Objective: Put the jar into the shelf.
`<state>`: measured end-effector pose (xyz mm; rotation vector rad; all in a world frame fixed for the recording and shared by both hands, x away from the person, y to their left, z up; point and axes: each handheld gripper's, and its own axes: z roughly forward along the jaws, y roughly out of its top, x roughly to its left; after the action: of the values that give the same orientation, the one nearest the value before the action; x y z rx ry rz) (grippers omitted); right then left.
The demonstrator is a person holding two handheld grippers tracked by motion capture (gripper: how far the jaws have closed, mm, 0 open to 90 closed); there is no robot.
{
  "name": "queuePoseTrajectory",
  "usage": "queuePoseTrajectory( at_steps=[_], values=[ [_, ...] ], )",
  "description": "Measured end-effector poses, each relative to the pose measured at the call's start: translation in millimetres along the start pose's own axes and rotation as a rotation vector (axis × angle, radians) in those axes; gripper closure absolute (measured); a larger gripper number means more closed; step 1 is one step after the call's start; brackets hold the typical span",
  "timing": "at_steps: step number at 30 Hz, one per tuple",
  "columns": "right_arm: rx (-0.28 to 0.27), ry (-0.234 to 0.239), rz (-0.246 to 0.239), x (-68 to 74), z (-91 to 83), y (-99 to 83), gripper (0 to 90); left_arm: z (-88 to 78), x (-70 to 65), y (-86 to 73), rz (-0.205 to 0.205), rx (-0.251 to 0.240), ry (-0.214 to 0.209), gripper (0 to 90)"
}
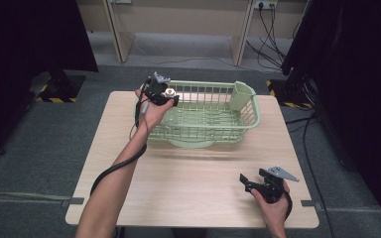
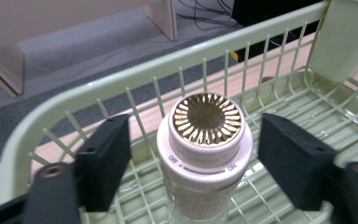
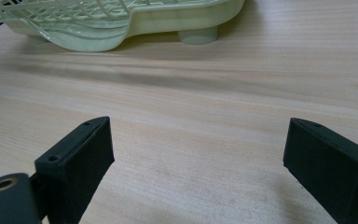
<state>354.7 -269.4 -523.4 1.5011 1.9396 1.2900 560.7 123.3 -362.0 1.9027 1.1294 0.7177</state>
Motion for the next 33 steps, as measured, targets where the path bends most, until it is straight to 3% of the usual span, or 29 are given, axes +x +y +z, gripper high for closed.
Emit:
queuePoseTrajectory(
  at_steps=[3,8,33],
  values=[
    [0.001,-0.002,-0.005,0.1,0.2,0.1,8.7,-5.3,-0.7,-0.2,0.01,-0.009,0.006,14.8],
    [0.002,-0.003,-0.004,0.1,0.3,0.1,8.7,-12.7,-0.7,-2.1,0.009,-0.027,0.004,11.6],
    [0.002,-0.005,0.0,0.2,0.2,0.1,8.7,-45.3,0.8,-22.7,0.003,-0.096,-0.018,11.0]
  ],
)
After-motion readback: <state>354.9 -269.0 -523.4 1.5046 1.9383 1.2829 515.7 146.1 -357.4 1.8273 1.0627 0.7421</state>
